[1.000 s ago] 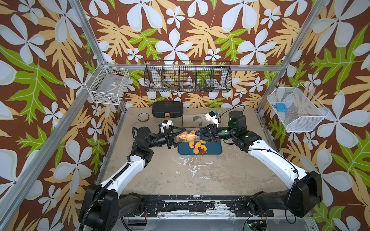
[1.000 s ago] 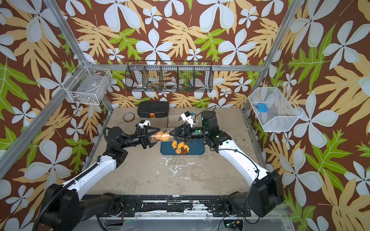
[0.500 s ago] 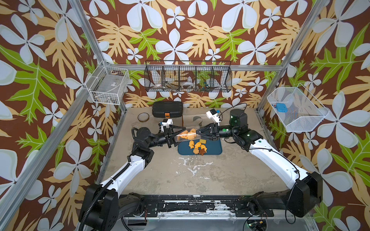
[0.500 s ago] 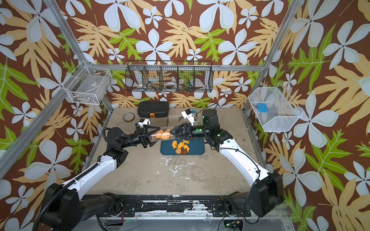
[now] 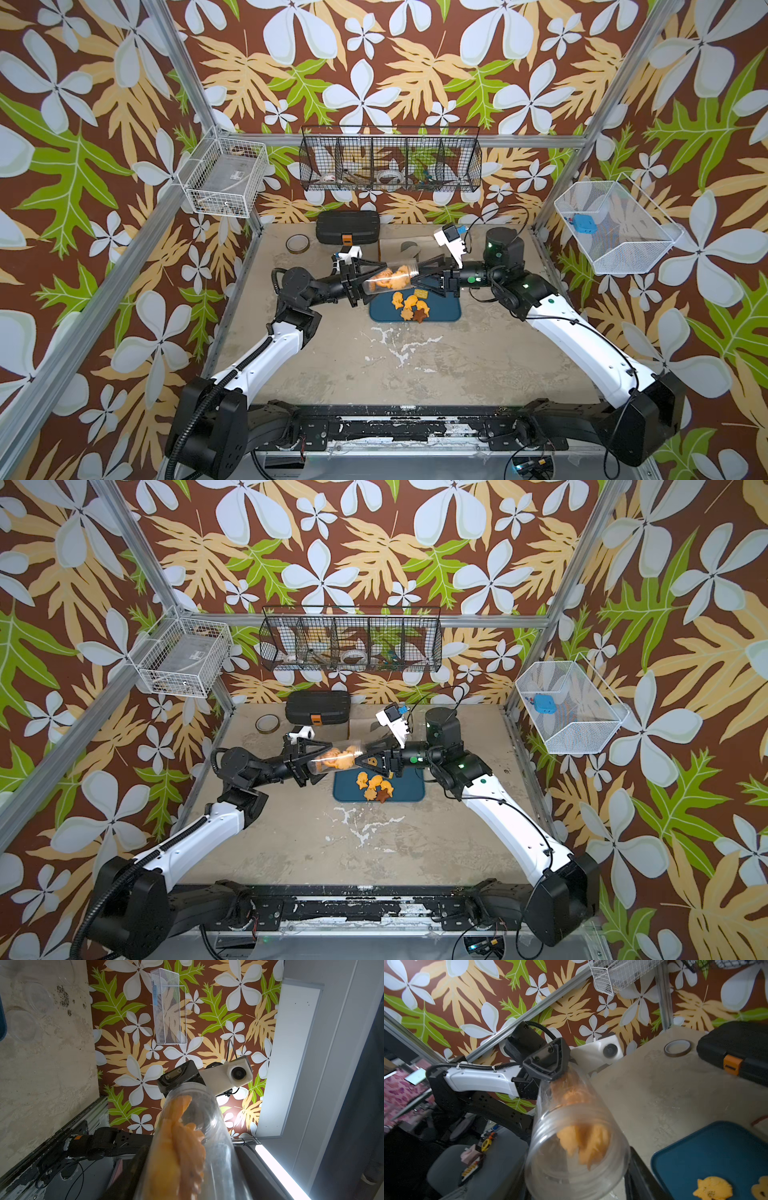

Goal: Pour the cookies out of the jar
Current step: Unscrew the lid from the jar.

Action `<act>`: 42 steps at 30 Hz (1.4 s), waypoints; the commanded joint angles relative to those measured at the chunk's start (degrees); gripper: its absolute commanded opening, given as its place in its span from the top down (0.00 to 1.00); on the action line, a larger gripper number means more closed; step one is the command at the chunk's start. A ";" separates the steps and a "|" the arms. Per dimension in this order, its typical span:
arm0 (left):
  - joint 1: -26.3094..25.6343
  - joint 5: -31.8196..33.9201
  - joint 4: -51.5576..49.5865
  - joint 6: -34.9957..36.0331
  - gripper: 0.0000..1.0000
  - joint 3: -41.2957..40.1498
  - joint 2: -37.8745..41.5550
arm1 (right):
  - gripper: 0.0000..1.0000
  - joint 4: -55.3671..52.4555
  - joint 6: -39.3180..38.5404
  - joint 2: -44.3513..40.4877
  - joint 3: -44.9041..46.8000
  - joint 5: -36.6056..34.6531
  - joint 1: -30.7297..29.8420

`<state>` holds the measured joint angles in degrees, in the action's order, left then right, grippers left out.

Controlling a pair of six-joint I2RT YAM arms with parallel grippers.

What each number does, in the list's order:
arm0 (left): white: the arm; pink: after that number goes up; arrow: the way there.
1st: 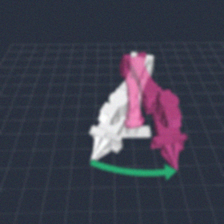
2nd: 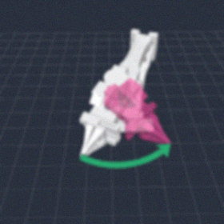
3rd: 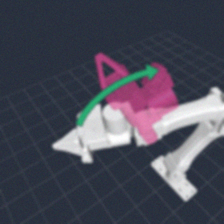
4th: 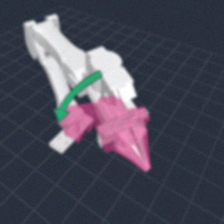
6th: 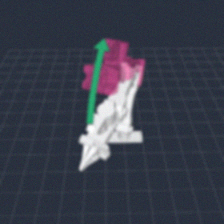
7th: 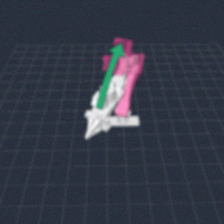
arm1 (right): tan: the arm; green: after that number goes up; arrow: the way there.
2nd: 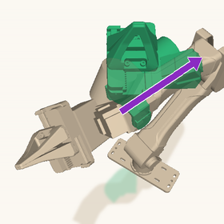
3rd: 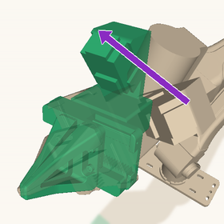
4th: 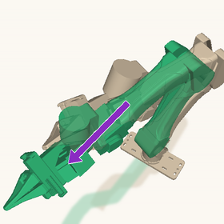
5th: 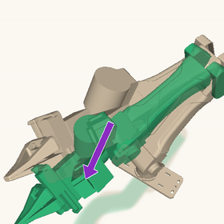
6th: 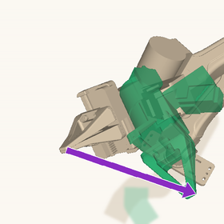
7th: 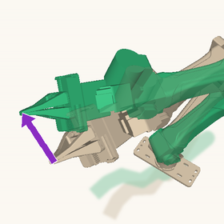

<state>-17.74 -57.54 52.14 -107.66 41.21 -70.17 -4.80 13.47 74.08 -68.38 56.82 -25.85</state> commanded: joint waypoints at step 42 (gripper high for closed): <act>0.68 -2.81 -12.32 5.07 0.50 1.48 -0.06 | 0.04 -7.31 -0.60 -10.82 3.71 -33.18 3.03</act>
<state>-17.12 -61.39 36.36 -102.15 41.98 -70.61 0.01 -9.78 60.88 -58.37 26.52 -24.27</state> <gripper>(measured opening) 0.611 0.903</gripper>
